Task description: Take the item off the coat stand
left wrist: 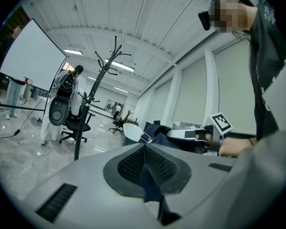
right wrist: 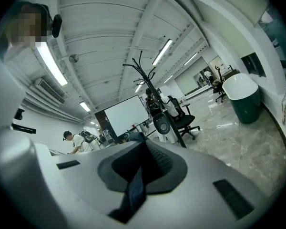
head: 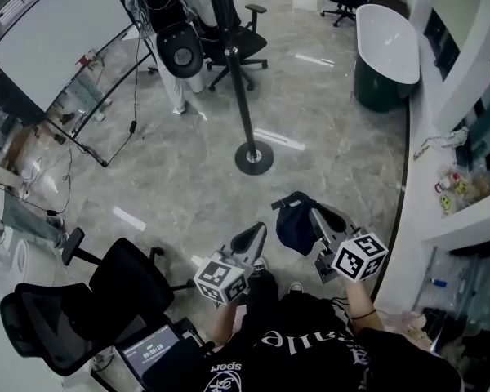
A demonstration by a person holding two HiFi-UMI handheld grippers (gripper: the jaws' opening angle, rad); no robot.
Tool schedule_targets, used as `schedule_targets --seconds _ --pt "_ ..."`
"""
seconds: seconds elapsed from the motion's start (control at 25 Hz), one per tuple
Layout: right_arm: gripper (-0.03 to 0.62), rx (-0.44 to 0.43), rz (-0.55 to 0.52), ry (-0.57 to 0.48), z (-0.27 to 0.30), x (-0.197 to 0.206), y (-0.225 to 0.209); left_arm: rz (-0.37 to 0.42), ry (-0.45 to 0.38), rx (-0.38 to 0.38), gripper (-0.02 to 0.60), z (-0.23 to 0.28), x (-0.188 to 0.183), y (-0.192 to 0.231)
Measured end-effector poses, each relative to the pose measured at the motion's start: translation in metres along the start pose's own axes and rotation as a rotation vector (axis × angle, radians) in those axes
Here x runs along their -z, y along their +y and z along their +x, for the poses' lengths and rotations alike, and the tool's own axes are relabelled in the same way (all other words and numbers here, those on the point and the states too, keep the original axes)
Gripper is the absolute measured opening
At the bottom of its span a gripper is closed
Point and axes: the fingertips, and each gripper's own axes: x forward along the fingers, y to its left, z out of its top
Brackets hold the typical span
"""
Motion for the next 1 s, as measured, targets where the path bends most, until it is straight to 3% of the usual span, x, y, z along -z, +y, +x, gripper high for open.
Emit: schedule_targets --seconds 0.48,1.0 --pt "0.031 -0.057 0.021 0.045 -0.080 0.036 -0.013 0.007 0.020 -0.044 0.006 -0.007 0.049 -0.082" --pt "0.031 -0.086 0.001 0.041 -0.081 0.024 0.005 0.027 0.014 -0.063 0.006 -0.012 0.027 -0.088"
